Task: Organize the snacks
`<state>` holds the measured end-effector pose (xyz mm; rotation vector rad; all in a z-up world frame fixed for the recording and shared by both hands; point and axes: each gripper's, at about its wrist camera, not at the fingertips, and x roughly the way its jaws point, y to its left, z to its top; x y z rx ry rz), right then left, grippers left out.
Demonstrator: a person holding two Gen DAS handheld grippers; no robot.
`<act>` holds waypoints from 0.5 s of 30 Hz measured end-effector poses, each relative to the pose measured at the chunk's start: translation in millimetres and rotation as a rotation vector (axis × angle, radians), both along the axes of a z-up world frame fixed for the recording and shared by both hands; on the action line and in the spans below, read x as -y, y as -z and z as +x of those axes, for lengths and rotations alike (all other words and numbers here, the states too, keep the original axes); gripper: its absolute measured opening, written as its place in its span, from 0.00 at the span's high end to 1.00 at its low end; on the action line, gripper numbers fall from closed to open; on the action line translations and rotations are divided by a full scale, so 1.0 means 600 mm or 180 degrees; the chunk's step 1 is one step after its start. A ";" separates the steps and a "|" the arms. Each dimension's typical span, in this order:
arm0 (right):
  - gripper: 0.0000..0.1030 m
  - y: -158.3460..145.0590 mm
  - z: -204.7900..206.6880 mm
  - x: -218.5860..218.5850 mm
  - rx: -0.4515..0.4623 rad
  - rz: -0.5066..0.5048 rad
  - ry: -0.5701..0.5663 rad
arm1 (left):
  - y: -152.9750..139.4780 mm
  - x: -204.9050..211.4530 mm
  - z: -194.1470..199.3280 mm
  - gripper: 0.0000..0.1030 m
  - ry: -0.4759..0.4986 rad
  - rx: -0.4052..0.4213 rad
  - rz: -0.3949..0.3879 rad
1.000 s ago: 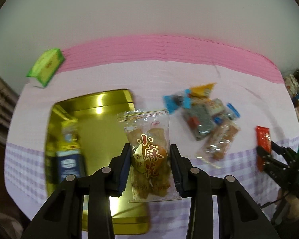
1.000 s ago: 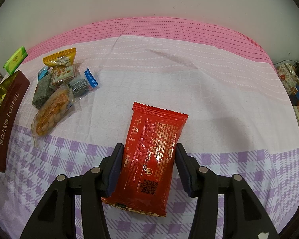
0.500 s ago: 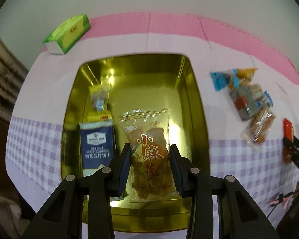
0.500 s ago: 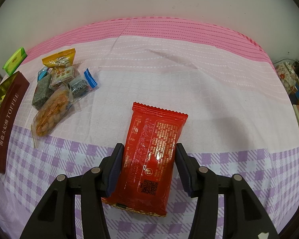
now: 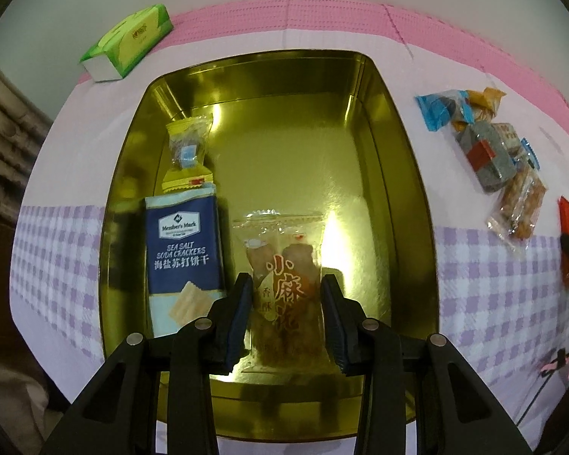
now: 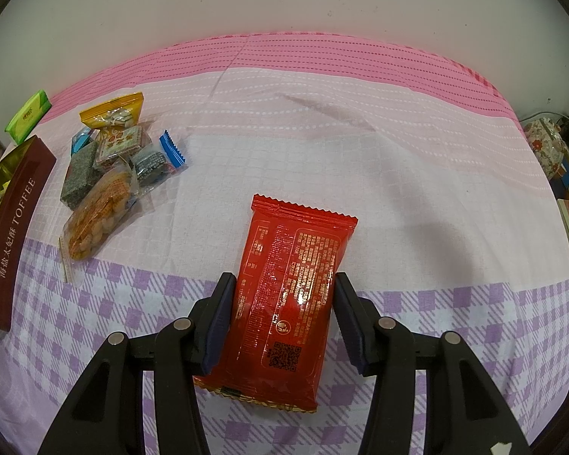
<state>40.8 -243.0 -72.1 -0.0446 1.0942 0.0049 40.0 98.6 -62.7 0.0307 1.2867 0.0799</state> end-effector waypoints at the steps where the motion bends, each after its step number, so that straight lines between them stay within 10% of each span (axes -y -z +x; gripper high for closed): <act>1: 0.53 0.000 0.000 0.000 0.0000 -0.0001 0.0000 | 0.001 0.000 -0.003 0.63 0.0004 0.0004 0.0006; 15: 0.53 0.000 0.001 0.000 -0.0033 -0.0005 0.0024 | 0.013 0.005 -0.017 0.63 0.0061 0.0096 0.0086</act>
